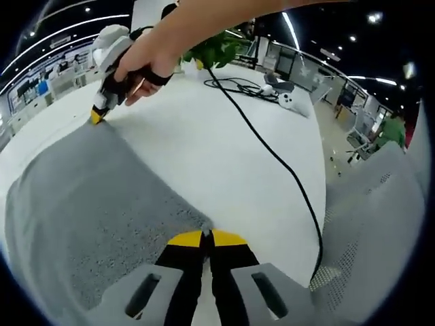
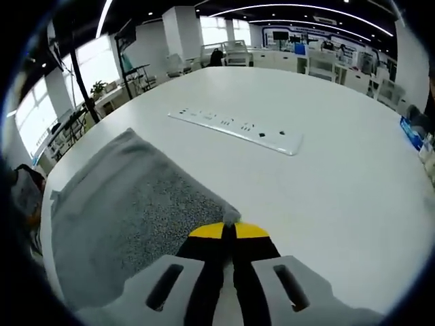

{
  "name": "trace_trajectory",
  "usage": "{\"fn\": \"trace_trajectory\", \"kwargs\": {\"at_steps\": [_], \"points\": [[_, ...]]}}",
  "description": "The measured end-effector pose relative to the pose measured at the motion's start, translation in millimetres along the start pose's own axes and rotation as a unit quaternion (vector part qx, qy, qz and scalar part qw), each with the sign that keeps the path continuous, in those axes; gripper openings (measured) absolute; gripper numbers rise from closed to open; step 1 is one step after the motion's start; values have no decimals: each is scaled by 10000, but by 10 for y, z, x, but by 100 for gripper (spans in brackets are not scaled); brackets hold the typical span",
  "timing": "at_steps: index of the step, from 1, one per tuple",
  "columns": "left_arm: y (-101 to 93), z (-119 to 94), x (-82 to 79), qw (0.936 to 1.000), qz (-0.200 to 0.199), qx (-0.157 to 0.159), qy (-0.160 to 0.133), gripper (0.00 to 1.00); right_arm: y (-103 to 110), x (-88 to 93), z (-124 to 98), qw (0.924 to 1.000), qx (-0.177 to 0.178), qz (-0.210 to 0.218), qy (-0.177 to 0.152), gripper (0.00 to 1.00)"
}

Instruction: Fold the towel on the table until its edges align and the towel forms a compact rectangular stack.

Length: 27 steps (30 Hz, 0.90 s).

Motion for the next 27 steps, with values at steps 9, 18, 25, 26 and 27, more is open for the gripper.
{"fn": "trace_trajectory", "kwargs": {"at_steps": [9,18,25,26,27], "points": [[-405,105,-292,9989,37,405,-238,2,-265,235,-375,9996,140,119,204,0],[-666,99,-603,9967,103,603,-539,2,-486,344,-716,9986,324,338,230,0],[-734,42,-795,9950,-42,619,-780,2,-535,262,-876,9986,375,276,256,0],[-740,35,-828,9947,-96,618,-810,2,-533,254,-891,9986,374,274,259,0],[-741,25,-853,9944,-105,600,-864,2,-509,239,-937,9986,386,260,248,0]]}}
Point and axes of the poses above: the point that each gripper's makers call its tool centre point, and the gripper's own axes: z roughly forward along the fingers, y roughly to its left, x roughly out of its underside, the point moved 4 cm from there along -z, roughly backward along the fingers, and after that the axes turned 10 degrees about -x, right-handed, at the moved point
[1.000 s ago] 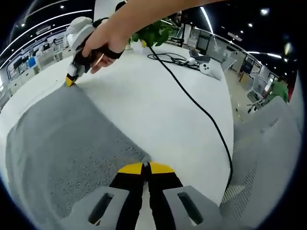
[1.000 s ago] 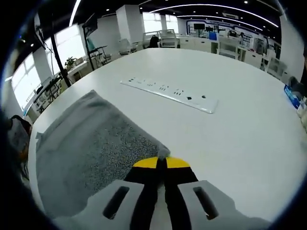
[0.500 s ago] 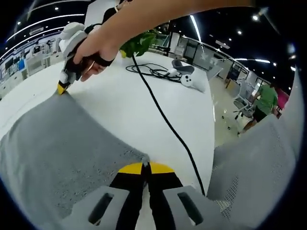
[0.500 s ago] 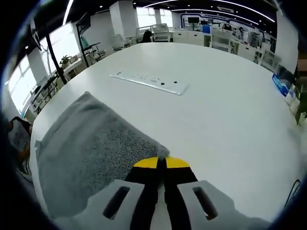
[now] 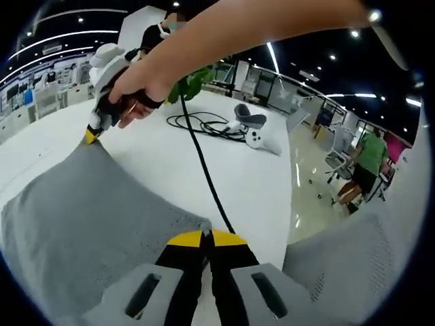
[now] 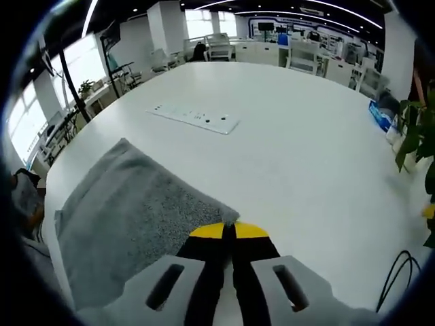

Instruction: Fold the towel on the table until its edges align and the towel forms a compact rectangular stack.

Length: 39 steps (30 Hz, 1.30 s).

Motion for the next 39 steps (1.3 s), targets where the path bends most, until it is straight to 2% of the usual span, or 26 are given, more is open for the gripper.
{"fn": "trace_trajectory", "kwargs": {"at_steps": [6,9,13,15,19,24,35,39], "points": [[60,-85,-126,9996,-108,-107,-236,2,24,-111,-86,9999,20,122,-113,0],[145,-172,-165,9988,-214,-239,-364,2,32,-156,-79,9987,-1,474,-209,0],[278,-324,-214,9973,-267,-430,-534,2,85,-238,-125,9982,53,549,-220,0],[370,-360,-188,9965,-321,-490,-597,2,144,-303,-161,9981,85,564,-251,0],[425,-509,-196,9952,-326,-580,-715,2,258,-434,-214,9975,149,585,-375,0],[521,-677,-164,9939,-337,-612,-852,2,317,-629,-186,9968,198,614,-477,0],[760,-1108,-105,9874,-461,-935,-1194,2,763,-935,-141,9955,242,675,-615,0],[836,-1250,-67,9841,-552,-1047,-1322,2,927,-1039,-107,9963,269,488,-651,0]]}}
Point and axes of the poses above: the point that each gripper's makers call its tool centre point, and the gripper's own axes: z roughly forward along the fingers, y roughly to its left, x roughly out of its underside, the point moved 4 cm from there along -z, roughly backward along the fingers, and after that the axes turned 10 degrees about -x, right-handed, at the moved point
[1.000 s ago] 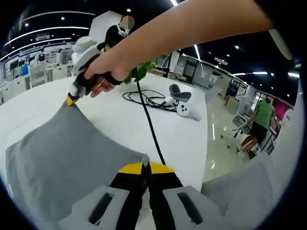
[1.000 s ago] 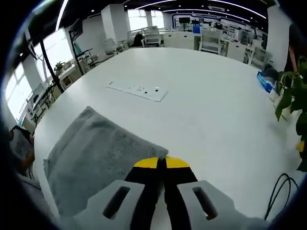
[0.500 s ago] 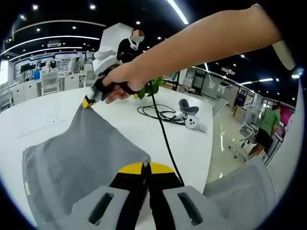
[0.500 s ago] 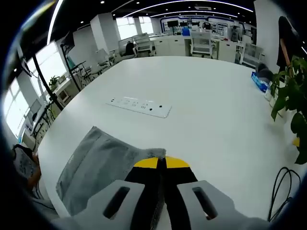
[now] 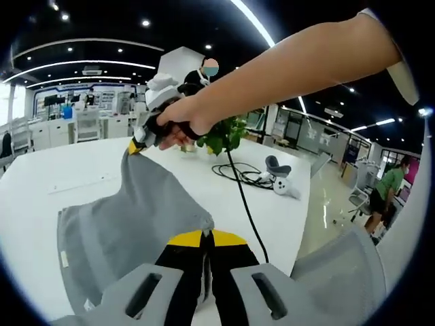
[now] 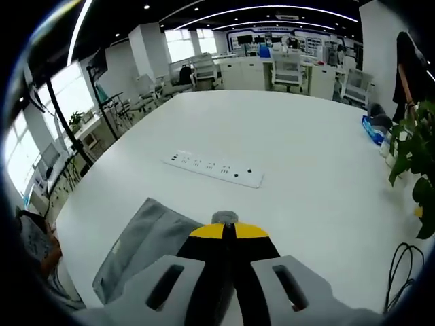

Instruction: Fold the towel on the table until its edges align and the towel forms a compact rectangular stack.

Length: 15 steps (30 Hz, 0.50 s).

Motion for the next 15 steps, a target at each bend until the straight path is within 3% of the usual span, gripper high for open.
{"fn": "trace_trajectory", "kwargs": {"at_steps": [9,15], "points": [[276,-219,14,9990,34,-379,-239,2,287,-156,150,9999,-13,120,-108,0],[435,-364,43,9973,-197,-604,-360,3,410,-254,256,9999,-67,79,-136,0]]}}
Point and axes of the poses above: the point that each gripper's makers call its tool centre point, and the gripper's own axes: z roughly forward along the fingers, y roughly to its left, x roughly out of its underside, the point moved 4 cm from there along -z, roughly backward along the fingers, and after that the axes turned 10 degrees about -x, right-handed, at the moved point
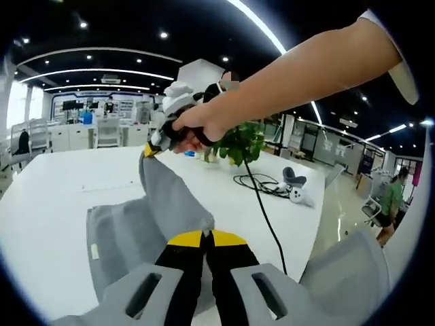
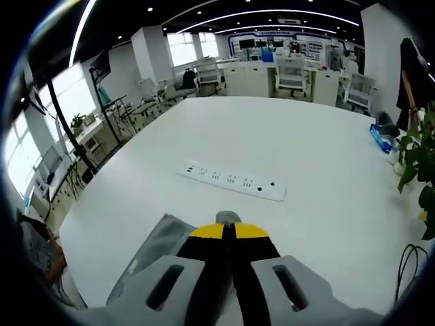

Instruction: Fold the towel on the table until its edges align and the towel forms a compact rectangular stack.

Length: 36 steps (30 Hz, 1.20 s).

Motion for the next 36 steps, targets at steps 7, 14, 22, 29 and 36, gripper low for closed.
{"fn": "trace_trajectory", "kwargs": {"at_steps": [7,14,22,29,36], "points": [[206,-127,82,9994,-115,-325,-51,3,232,-46,183,9995,-97,-278,88,0],[359,-225,238,9983,-200,-550,84,3,456,-14,378,9991,-188,-335,169,0],[447,-328,388,9976,-8,-639,282,3,646,74,545,9987,-261,-378,206,0],[518,-375,432,9968,125,-718,339,3,748,94,652,9993,-287,-207,151,0],[730,-414,645,9913,98,-1051,785,3,803,190,880,9988,-338,-243,267,0]]}}
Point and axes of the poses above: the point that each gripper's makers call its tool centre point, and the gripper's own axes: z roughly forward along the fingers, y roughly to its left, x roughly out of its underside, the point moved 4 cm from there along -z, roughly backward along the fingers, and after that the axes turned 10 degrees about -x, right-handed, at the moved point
